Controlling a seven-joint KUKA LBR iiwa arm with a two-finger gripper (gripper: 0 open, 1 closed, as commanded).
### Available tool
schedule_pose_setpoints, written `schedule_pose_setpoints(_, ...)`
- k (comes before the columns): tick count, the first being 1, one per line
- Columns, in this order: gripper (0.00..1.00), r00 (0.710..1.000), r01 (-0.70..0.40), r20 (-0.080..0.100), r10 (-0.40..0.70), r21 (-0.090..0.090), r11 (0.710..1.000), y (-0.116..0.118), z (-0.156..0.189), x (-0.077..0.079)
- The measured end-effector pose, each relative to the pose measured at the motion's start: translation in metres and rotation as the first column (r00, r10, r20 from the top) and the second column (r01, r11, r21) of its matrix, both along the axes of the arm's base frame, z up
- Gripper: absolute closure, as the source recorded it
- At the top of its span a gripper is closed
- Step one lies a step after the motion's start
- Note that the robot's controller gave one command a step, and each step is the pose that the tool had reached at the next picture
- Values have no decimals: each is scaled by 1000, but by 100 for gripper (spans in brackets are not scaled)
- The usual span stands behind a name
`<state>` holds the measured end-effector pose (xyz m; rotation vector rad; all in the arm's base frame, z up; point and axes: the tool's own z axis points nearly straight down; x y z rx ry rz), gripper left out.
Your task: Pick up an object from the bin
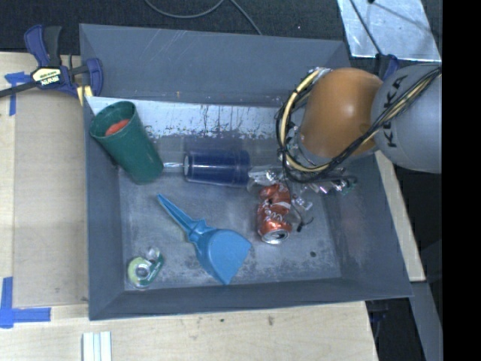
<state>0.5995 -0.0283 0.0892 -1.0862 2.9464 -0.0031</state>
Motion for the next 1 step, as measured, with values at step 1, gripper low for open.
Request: schedule_pose_setpoints(1,100,874,-485,9,485,-8,874,23,-12,7)
